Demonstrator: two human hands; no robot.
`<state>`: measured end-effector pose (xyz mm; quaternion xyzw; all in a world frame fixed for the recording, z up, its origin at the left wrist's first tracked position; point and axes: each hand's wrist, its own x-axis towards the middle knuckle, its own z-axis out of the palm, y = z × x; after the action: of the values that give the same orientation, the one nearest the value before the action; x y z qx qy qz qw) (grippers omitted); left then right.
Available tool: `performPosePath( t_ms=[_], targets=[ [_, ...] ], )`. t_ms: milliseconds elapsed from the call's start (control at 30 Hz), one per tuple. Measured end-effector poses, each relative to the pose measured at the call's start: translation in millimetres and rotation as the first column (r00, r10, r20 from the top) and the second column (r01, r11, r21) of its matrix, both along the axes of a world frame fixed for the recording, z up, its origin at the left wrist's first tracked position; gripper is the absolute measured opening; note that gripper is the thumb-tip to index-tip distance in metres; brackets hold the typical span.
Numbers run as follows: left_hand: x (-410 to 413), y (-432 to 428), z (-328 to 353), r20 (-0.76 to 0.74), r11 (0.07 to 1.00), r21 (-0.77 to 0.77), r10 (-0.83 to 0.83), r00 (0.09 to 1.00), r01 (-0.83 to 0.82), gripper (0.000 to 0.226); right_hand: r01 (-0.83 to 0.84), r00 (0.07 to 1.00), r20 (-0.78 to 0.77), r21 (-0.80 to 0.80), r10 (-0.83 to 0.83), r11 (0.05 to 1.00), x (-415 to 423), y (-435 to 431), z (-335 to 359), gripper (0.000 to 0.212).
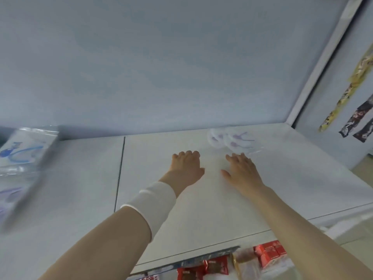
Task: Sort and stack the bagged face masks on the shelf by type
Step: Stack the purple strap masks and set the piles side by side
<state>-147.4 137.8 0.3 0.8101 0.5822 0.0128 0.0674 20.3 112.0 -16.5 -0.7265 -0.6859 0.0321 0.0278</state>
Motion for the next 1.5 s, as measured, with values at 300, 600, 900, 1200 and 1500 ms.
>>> performPosePath(
  t_ms=[300, 600, 900, 1200, 1500],
  targets=[
    [69.0, 50.2, -5.1, 0.171, 0.975, -0.119, 0.207, 0.963, -0.188, 0.06, 0.077, 0.991, -0.113, 0.015, -0.075, 0.997, 97.2, 46.0, 5.0, 0.056],
    [108.2, 99.1, -8.9, 0.413, 0.892, -0.294, 0.443, 0.796, -0.343, 0.064, -0.022, 0.977, -0.214, -0.029, 0.015, 0.999, 139.9, 95.8, 2.3, 0.052],
    [141.0, 117.1, -6.6, 0.641, 0.742, -0.537, 0.668, 0.378, -0.401, 0.051, -0.21, 0.947, -0.217, 0.141, 0.237, 0.967, 148.4, 107.8, -25.4, 0.048],
    [146.8, 74.2, -11.1, 0.929, 0.933, -0.347, 0.356, 0.101, -0.095, 0.044, -0.044, 0.459, -0.87, 0.178, 0.177, 0.983, 168.0, 106.0, -11.1, 0.071],
    [164.5, 39.9, -7.5, 0.972, 0.965, -0.091, 0.14, 0.191, -0.245, 0.057, -0.098, 0.128, -0.975, 0.168, 0.18, 0.981, 154.9, 79.8, -9.7, 0.037]
  ],
)
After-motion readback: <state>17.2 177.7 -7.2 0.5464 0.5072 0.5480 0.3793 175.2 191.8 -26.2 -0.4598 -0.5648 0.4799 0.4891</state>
